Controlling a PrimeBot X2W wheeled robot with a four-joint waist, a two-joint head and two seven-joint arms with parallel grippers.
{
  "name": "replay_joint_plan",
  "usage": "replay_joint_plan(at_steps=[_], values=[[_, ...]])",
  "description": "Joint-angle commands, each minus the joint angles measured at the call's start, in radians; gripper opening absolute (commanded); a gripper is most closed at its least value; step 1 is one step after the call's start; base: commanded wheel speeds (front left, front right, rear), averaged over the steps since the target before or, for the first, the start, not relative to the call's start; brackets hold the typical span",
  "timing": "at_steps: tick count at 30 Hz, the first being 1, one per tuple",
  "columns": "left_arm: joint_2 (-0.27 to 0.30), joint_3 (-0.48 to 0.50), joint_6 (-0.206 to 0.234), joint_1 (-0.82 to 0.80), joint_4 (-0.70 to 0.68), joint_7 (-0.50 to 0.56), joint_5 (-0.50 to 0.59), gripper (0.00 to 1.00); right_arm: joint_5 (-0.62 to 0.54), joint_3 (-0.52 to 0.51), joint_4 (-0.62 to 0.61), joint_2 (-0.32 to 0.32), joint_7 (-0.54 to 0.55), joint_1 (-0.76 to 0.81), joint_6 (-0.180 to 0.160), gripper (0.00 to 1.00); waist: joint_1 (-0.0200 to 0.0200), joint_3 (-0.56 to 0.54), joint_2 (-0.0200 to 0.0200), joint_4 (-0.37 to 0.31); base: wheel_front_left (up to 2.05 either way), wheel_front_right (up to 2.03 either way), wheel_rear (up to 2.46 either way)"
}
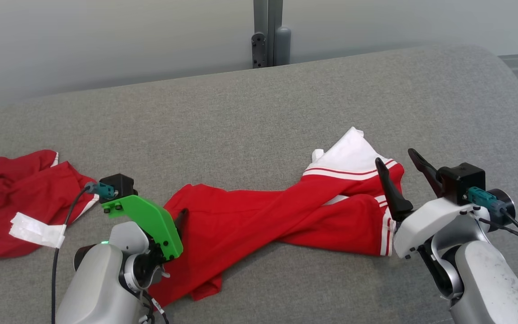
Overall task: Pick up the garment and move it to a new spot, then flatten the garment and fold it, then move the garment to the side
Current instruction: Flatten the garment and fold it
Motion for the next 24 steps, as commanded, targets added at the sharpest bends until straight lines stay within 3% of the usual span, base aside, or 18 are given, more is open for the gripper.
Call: replay_joint_plan(at_steps=[1, 12, 14, 18, 20, 23, 24], values=[[0.001, -0.002, -0.005, -0.016, -0.008, -0.007, -0.006, 1.0, 0.003, 0.0, 0.002, 0.002, -0.01, -0.004, -0.001, 1.0, 0.0, 0.002, 0.0, 0.0, 0.0, 0.0, 0.0], [-0.013, 0.004, -0.002, -0.037, -0.025, 0.036, -0.053, 0.97, 0.011, 0.002, 0.001, 0.005, -0.016, -0.013, -0.001, 1.0, 0.0, 0.018, 0.0, -0.001, 0.0, 0.0, 0.0], [-0.014, 0.002, 0.0, -0.038, -0.031, 0.035, -0.053, 0.84, 0.012, 0.0, 0.0, 0.004, -0.018, -0.013, -0.001, 1.0, 0.0, 0.02, 0.0, -0.001, 0.0, 0.0, 0.0], [-0.012, -0.003, 0.004, -0.038, -0.041, 0.043, -0.054, 0.48, 0.01, -0.005, -0.002, 0.003, -0.017, -0.009, -0.001, 1.0, 0.0, 0.021, 0.0, 0.001, 0.0, 0.0, 0.0], [-0.01, -0.007, 0.009, -0.037, -0.05, 0.049, -0.051, 0.46, 0.01, -0.008, -0.003, 0.004, -0.018, -0.007, -0.001, 1.0, 0.0, 0.022, 0.0, 0.003, 0.0, 0.0, 0.0], [-0.006, -0.014, 0.013, -0.034, -0.068, 0.054, -0.044, 0.3, 0.007, -0.009, -0.004, 0.009, -0.018, -0.004, -0.001, 1.0, 0.0, 0.022, 0.0, 0.007, 0.0, 0.0, 0.0], [-0.004, -0.016, 0.014, -0.032, -0.074, 0.054, -0.042, 0.11, 0.006, -0.01, -0.004, 0.01, -0.018, -0.003, -0.001, 1.0, 0.0, 0.022, 0.0, 0.008, 0.0, 0.0, 0.0]])
